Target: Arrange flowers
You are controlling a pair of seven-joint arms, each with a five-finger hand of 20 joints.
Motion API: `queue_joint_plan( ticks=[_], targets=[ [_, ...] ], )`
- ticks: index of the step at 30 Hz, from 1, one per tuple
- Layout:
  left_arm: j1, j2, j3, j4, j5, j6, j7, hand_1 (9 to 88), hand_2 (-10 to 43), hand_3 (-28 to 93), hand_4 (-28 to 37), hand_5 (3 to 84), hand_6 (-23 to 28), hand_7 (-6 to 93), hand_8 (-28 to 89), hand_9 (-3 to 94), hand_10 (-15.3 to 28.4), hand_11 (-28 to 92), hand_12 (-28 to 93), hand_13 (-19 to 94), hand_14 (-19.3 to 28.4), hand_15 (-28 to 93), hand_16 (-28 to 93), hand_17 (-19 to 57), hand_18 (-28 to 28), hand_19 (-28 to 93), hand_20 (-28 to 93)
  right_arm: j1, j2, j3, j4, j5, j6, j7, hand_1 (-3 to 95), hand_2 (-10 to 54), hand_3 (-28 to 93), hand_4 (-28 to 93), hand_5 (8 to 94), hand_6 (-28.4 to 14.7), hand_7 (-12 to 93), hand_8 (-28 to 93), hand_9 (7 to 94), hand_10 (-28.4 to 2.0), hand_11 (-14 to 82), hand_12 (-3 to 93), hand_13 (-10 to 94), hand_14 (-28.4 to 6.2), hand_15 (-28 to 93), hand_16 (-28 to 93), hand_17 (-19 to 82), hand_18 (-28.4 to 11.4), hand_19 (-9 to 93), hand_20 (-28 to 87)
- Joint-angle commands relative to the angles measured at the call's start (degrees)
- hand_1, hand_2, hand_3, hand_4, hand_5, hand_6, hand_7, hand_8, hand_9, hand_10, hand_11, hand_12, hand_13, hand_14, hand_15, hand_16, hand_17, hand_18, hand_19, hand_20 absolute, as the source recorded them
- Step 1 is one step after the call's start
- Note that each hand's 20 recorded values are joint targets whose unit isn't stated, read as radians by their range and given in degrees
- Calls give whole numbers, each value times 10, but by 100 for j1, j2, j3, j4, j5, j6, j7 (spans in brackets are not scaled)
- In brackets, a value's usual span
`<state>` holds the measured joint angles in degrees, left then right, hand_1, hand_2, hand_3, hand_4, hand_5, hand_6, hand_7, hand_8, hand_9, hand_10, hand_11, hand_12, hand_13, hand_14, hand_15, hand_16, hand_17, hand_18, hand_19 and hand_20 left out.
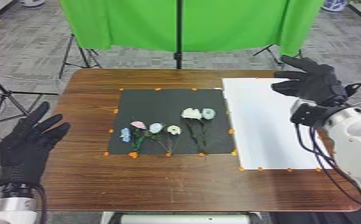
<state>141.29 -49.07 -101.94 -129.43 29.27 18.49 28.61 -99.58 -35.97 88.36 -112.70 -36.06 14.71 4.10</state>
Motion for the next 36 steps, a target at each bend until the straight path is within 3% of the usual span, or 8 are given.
queue_joint_plan(
  ticks=[1, 7, 10, 15, 18, 23, 34, 36],
  targets=[
    [-37, -19, 140, 72, -141, 18, 98, 183, 59, 760, -283, 335, 64, 110, -80, 308, 181, 253, 122, 233, 265, 547, -85, -71, 240, 566, 280, -267, -33, 78, 99, 346, 3, -122, 132, 101, 830, -283, 435, 10, 158, -126, 491, -166, 164, 138, 432, -197, 475, 111, 54, -271, 547, 189],
    [-73, -33, 229, 94, -203, 16, 76, 185, 60, 761, -283, 332, 64, 111, -80, 309, 181, 257, 121, 237, 266, 558, -90, -70, 239, 570, 283, -262, -63, 75, 110, 324, -3, -62, 130, 103, 831, -283, 435, 10, 156, -126, 496, -164, 160, 138, 431, -197, 471, 108, 54, -272, 546, 192],
    [-70, -72, 211, 87, -158, -23, -24, 186, 59, 762, -283, 332, 64, 112, -80, 308, 181, 257, 120, 236, 266, 558, -92, -75, 239, 561, 279, -297, -53, 66, 105, 385, -14, -47, 130, 104, 830, -283, 434, 11, 155, -125, 497, -163, 159, 138, 431, -197, 470, 108, 54, -272, 545, 193],
    [-84, -86, 223, 74, -173, 16, -17, 185, 60, 763, -283, 329, 64, 111, -80, 308, 181, 256, 120, 236, 266, 558, -94, -79, 239, 554, 275, -278, -100, 82, 122, 382, -59, 12, 130, 105, 831, -283, 435, 12, 156, -125, 498, -163, 158, 138, 431, -198, 469, 108, 54, -271, 543, 194],
    [-94, -48, 273, 74, -251, 103, 97, 186, 60, 762, -283, 329, 64, 112, -80, 308, 181, 256, 119, 237, 267, 562, -95, -80, 238, 553, 274, -187, -79, 30, 148, 365, -79, 6, 130, 106, 830, -283, 435, 12, 156, -125, 499, -163, 158, 138, 431, -198, 469, 108, 53, -271, 542, 195],
    [-46, -21, 289, 69, -284, 120, 188, 188, 60, 765, -283, 330, 65, 112, -80, 308, 182, 256, 119, 264, 278, 597, -103, -70, 240, 561, 277, -168, -78, -4, 168, 415, -71, -2, 131, 107, 830, -283, 436, 12, 157, -126, 502, -164, 159, 138, 431, -197, 469, 108, 52, -268, 541, 196],
    [-69, -47, 261, 53, -226, 80, 83, 190, 60, 765, -283, 327, 65, 115, -82, 309, 182, 256, 119, 254, 268, 556, -102, -73, 238, 554, 263, -246, -83, 35, 136, 398, -132, 10, 132, 109, 829, -283, 441, 10, 156, -126, 505, -164, 160, 137, 432, -196, 470, 109, 51, -265, 540, 198],
    [-95, -94, 251, 52, -196, 63, -15, 190, 61, 765, -283, 327, 65, 116, -82, 309, 182, 256, 119, 253, 268, 555, -101, -74, 238, 553, 261, -290, -122, 104, 118, 326, -133, 130, 132, 109, 829, -283, 441, 11, 156, -126, 507, -164, 161, 137, 433, -195, 471, 109, 51, -265, 540, 199]
  ],
)
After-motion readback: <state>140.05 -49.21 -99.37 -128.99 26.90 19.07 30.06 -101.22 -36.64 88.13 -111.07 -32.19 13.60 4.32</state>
